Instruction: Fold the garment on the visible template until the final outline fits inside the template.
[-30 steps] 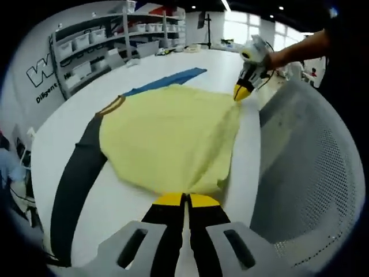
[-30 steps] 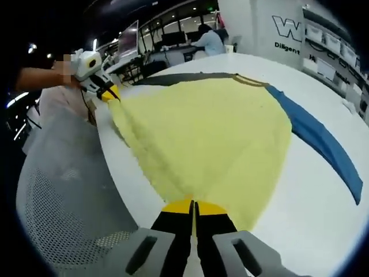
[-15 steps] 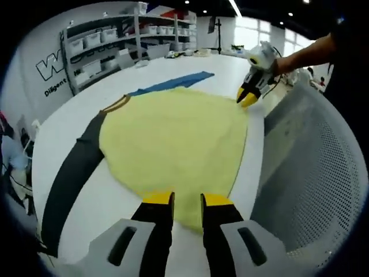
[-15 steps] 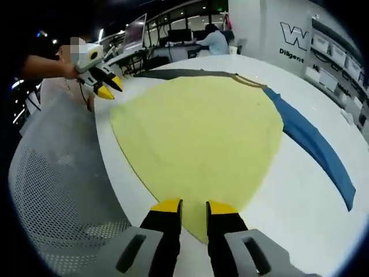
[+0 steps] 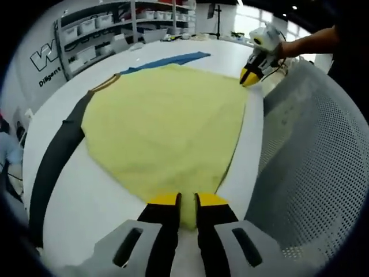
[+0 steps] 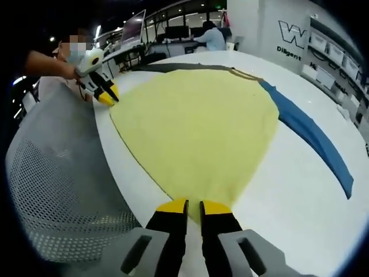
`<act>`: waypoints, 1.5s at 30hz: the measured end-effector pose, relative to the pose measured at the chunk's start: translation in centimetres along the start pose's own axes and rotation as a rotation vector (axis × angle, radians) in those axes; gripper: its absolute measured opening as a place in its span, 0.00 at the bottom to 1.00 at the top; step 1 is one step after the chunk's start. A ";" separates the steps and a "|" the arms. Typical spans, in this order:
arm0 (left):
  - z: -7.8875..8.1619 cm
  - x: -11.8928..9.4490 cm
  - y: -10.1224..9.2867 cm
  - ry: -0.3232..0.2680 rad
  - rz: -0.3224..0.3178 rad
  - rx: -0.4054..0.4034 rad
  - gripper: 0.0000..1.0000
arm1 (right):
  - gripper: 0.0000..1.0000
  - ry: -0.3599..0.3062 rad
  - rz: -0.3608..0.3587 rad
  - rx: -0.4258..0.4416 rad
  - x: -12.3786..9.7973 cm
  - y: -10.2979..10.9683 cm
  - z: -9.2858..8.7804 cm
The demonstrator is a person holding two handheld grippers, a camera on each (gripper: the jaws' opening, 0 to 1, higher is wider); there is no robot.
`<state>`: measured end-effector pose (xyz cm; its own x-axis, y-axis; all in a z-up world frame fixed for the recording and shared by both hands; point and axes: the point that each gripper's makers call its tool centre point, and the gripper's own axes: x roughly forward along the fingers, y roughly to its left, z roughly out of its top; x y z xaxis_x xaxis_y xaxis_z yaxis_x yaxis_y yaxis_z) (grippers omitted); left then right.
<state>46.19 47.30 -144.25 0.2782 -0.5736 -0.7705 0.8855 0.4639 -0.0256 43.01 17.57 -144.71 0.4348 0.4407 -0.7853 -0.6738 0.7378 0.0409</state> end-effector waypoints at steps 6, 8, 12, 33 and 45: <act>0.0 0.0 0.0 -0.031 0.006 -0.044 0.11 | 0.00 -0.001 0.006 0.006 0.0 0.2 0.0; 0.2 -0.2 1.0 -0.042 0.062 0.011 0.18 | 0.09 -0.019 -0.013 -0.055 0.0 -0.2 0.5; 1.5 -1.2 3.2 -0.136 0.170 0.018 0.49 | 0.36 -0.103 -0.030 -0.049 0.0 -0.2 2.1; -2.6 -7.0 17.7 -0.317 0.556 -0.516 0.80 | 0.68 -0.251 -0.134 0.060 -1.8 -2.0 5.7; -5.3 -8.2 22.2 -0.299 0.656 -0.607 0.80 | 0.67 -0.236 -0.170 0.092 -2.2 -2.3 5.1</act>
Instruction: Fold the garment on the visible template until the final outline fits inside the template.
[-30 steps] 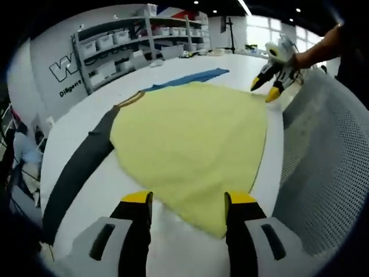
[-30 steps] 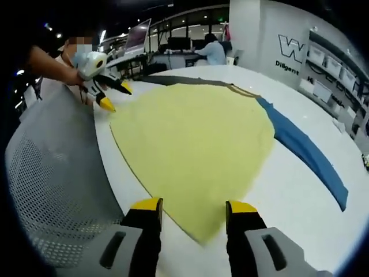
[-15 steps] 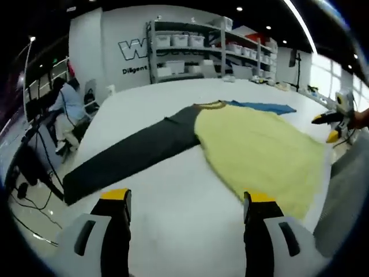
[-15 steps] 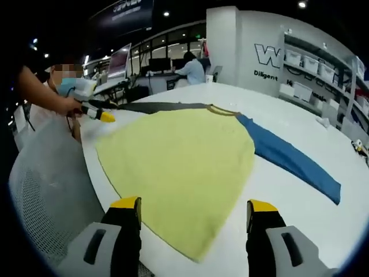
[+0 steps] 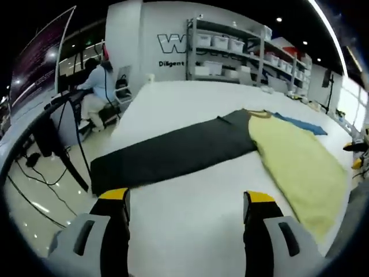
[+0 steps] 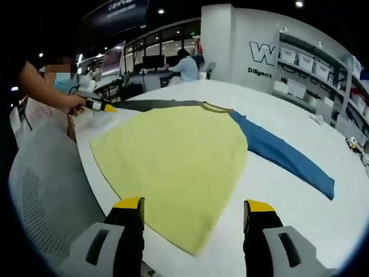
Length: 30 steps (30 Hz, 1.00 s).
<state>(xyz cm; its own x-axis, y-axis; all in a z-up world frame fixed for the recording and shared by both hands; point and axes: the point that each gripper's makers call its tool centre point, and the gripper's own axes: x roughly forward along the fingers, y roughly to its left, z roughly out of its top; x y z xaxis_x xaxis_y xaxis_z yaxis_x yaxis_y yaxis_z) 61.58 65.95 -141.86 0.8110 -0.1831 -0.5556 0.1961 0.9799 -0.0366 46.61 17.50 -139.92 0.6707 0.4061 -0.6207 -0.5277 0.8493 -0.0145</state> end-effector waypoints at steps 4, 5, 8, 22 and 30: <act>1.3 0.3 1.7 -0.031 0.059 -0.032 0.80 | 0.66 -0.001 -0.005 0.006 -0.1 0.0 0.0; 1.5 0.3 2.1 -0.039 0.069 -0.039 0.80 | 0.65 0.000 -0.007 0.004 -0.1 -0.1 0.0; 1.5 0.0 2.6 -0.026 0.092 -0.029 0.80 | 0.64 0.003 -0.010 -0.001 -0.2 -0.2 0.1; 1.9 -0.6 5.6 -0.026 0.176 -0.127 0.78 | 0.68 -0.032 -0.019 -0.017 -1.0 -0.8 1.1; 1.8 -0.9 6.3 -0.023 0.183 -0.183 0.72 | 0.81 -0.073 -0.017 -0.035 -1.3 -1.0 1.9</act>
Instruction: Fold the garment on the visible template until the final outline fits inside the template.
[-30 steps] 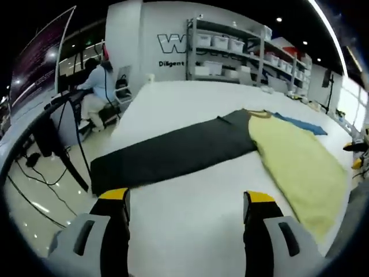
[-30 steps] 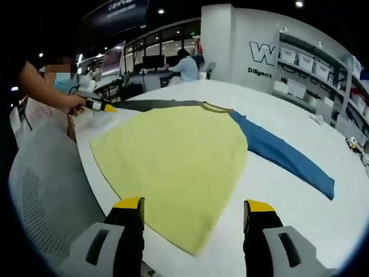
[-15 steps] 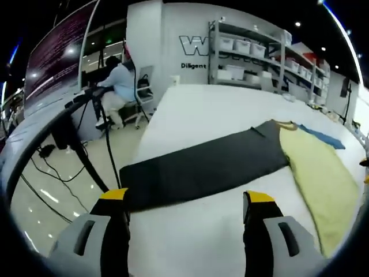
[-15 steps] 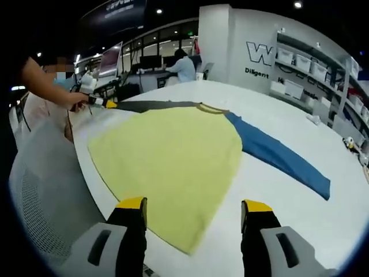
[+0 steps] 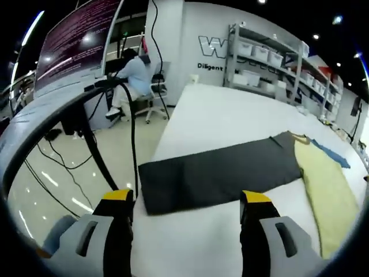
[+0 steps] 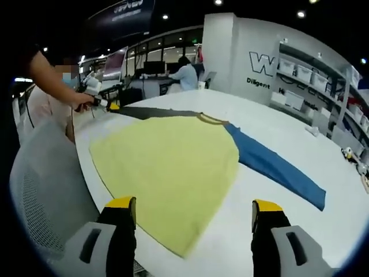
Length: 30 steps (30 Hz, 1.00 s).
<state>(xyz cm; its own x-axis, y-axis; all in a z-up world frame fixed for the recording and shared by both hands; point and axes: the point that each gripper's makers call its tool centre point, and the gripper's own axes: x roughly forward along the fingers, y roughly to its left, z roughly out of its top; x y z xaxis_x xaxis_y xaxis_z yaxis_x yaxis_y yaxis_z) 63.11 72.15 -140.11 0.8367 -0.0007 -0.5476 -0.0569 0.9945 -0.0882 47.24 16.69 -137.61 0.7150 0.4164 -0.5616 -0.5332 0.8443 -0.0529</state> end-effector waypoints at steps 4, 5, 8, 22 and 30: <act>0.0 0.0 0.1 0.002 -0.004 0.008 0.64 | 0.80 0.009 -0.003 -0.003 -0.1 -0.1 -0.2; 0.0 0.0 0.1 0.002 -0.003 0.009 0.62 | 0.80 0.011 -0.004 -0.002 -0.2 -0.1 -0.3; -0.1 0.2 0.1 0.006 -0.012 -0.010 0.55 | 0.79 0.015 -0.008 0.000 -0.4 -0.1 -0.5; -0.7 1.1 2.0 0.022 0.047 -0.052 0.41 | 0.76 0.045 -0.035 0.015 -1.5 -0.5 -1.9; -1.4 1.6 2.8 0.045 0.085 -0.014 0.28 | 0.75 0.051 -0.039 0.015 -1.6 -0.5 -1.9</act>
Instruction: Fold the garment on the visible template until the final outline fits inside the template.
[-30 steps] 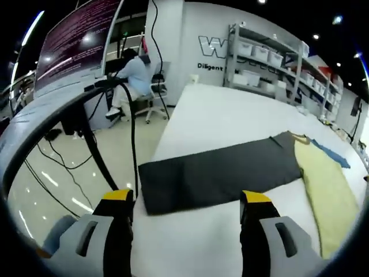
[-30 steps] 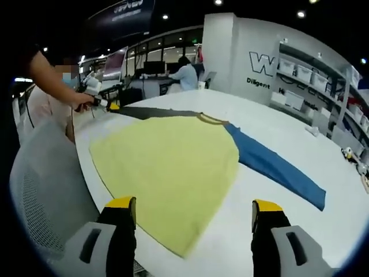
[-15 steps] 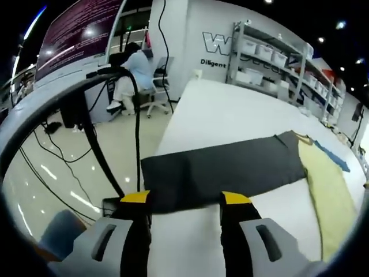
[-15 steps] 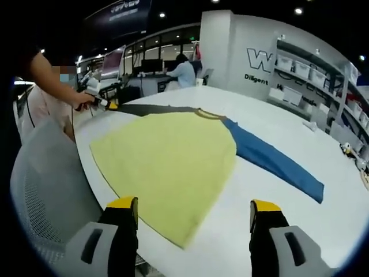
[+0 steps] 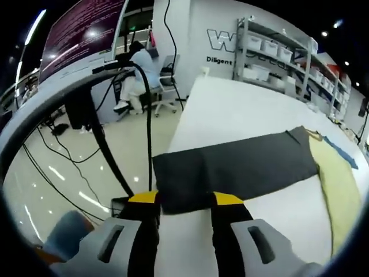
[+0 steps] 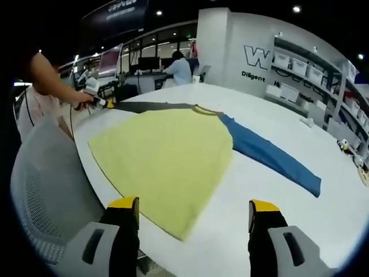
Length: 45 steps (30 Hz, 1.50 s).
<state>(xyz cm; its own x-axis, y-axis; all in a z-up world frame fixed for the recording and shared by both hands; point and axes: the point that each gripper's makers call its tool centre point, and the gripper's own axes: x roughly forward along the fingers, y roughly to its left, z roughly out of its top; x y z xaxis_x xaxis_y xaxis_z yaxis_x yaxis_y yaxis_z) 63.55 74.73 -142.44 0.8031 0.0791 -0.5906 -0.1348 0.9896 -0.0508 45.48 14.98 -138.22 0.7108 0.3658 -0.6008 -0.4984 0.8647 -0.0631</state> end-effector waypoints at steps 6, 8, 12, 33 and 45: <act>0.1 0.0 0.7 -0.006 0.009 0.008 0.11 | 0.73 0.016 -0.007 0.011 0.0 -0.2 -0.3; 0.1 -0.1 0.8 -0.003 0.003 0.023 0.07 | 0.73 0.016 -0.008 0.015 0.0 -0.2 -0.3; 0.1 0.0 0.6 0.016 -0.016 0.044 0.04 | 0.72 0.020 -0.004 0.009 0.0 -0.2 -0.3; 2.6 -2.5 -1.4 0.022 -0.094 0.039 0.02 | 0.73 -0.032 0.012 -0.004 -0.6 0.1 0.5; 7.1 -4.2 -3.9 -0.025 -0.143 0.073 0.02 | 0.74 -0.090 0.030 -0.017 -1.3 0.2 1.3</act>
<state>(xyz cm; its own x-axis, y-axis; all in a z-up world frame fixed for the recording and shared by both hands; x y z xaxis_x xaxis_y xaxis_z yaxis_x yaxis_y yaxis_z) 64.87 71.38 -134.03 0.8256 -0.0615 -0.5609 0.0238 0.9970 -0.0742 45.12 15.16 -136.44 0.7365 0.4217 -0.5290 -0.5279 0.8472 -0.0596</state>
